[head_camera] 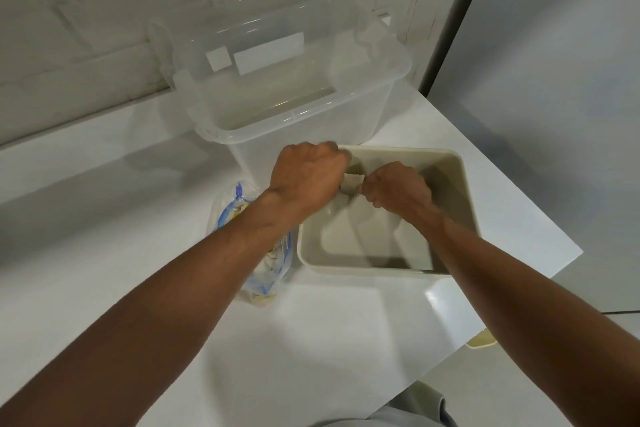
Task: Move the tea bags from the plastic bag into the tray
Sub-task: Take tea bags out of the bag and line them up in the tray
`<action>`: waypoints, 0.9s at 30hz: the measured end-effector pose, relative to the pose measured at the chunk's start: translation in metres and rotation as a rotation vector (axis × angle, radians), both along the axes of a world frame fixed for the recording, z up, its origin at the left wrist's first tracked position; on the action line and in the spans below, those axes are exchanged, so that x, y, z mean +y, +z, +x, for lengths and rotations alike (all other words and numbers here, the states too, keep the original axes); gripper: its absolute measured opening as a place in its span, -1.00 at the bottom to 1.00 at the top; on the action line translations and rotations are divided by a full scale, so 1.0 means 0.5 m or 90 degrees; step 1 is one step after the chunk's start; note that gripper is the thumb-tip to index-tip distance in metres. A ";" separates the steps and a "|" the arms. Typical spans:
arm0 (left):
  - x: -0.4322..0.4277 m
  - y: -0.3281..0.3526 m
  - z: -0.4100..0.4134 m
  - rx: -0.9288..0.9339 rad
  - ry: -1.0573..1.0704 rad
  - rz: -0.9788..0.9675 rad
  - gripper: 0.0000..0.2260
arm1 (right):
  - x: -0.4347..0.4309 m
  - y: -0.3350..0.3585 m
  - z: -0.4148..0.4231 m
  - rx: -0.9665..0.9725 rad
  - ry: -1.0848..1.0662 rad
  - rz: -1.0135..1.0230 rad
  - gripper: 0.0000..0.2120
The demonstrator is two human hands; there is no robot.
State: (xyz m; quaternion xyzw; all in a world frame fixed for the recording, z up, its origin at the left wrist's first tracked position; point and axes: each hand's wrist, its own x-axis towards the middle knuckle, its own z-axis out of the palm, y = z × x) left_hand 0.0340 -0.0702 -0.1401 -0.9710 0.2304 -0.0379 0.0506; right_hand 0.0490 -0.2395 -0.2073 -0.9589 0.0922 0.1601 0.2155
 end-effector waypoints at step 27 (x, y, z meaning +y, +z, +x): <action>-0.083 -0.048 -0.060 0.161 0.005 0.216 -0.78 | 0.031 -0.010 0.009 -0.003 -0.047 0.020 -0.64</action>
